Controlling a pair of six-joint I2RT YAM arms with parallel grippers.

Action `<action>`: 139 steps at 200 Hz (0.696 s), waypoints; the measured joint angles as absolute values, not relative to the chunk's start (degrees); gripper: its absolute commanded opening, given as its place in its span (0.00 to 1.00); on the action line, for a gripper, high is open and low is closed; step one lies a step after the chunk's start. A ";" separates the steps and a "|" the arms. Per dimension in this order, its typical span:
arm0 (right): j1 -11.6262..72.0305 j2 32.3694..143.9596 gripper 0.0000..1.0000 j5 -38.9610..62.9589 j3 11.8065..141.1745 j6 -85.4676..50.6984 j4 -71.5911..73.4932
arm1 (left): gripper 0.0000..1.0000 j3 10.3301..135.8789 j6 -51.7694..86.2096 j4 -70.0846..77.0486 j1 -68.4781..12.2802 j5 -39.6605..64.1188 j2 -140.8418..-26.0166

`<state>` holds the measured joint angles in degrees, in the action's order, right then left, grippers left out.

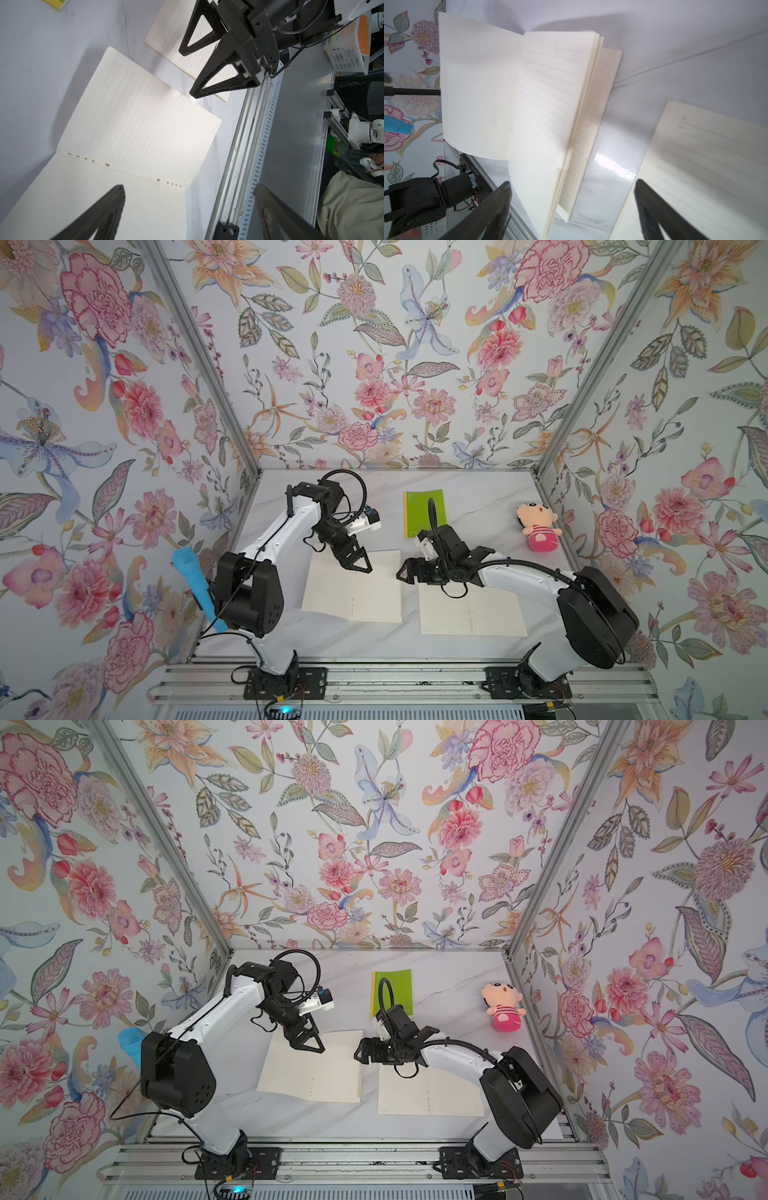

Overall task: Close the notebook
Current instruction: Close the notebook at the center of the board.

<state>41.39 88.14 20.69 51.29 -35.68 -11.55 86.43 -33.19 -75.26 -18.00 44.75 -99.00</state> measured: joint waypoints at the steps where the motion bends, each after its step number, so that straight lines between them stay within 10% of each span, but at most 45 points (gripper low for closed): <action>1: 41.34 87.99 0.92 20.71 51.29 -35.59 -11.60 | 1.00 86.43 -33.19 -75.24 -18.00 44.75 -99.00; 139: 43.18 90.63 0.92 21.63 51.29 -34.74 -11.38 | 1.00 77.62 -32.36 -69.06 2.66 30.89 -102.24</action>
